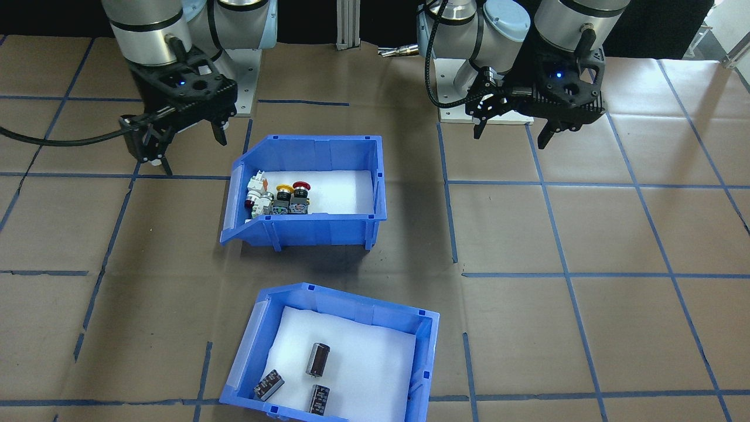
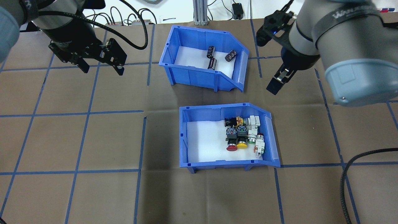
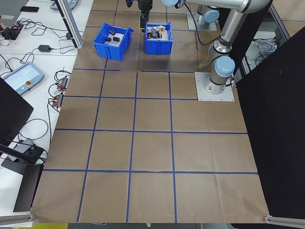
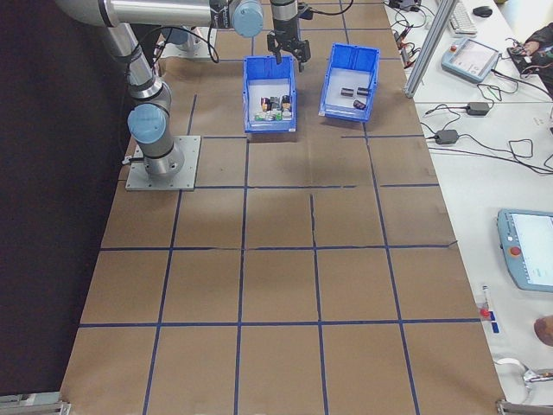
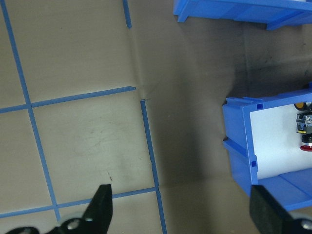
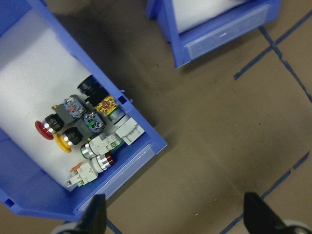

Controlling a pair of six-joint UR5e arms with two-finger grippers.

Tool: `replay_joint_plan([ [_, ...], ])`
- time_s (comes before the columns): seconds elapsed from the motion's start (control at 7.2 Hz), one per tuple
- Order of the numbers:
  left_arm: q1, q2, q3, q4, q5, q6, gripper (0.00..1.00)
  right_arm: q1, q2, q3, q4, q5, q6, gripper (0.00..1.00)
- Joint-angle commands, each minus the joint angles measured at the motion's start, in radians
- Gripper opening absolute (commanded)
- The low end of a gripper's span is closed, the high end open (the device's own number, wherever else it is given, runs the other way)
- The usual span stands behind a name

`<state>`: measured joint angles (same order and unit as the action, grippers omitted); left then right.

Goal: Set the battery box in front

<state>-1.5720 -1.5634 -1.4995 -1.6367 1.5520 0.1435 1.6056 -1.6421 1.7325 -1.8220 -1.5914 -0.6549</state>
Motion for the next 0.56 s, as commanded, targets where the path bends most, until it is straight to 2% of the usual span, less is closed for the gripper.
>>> replay_joint_plan([
  [0.0,0.0,-0.001,-0.002,0.0,0.013,0.008,1.0,-0.056,0.027,-0.037,0.0,0.027,0.298,1.0],
  [0.14,0.0,-0.004,-0.005,0.001,0.016,0.022,1.0,-0.056,0.043,-0.063,0.019,0.015,0.387,1.0],
  [0.28,-0.002,0.002,-0.008,0.003,0.008,0.021,1.0,-0.056,0.066,-0.108,0.096,-0.013,0.49,1.0],
  [0.42,-0.002,0.005,-0.013,0.001,0.01,0.008,1.0,-0.053,0.108,-0.161,0.172,-0.013,0.58,1.0],
])
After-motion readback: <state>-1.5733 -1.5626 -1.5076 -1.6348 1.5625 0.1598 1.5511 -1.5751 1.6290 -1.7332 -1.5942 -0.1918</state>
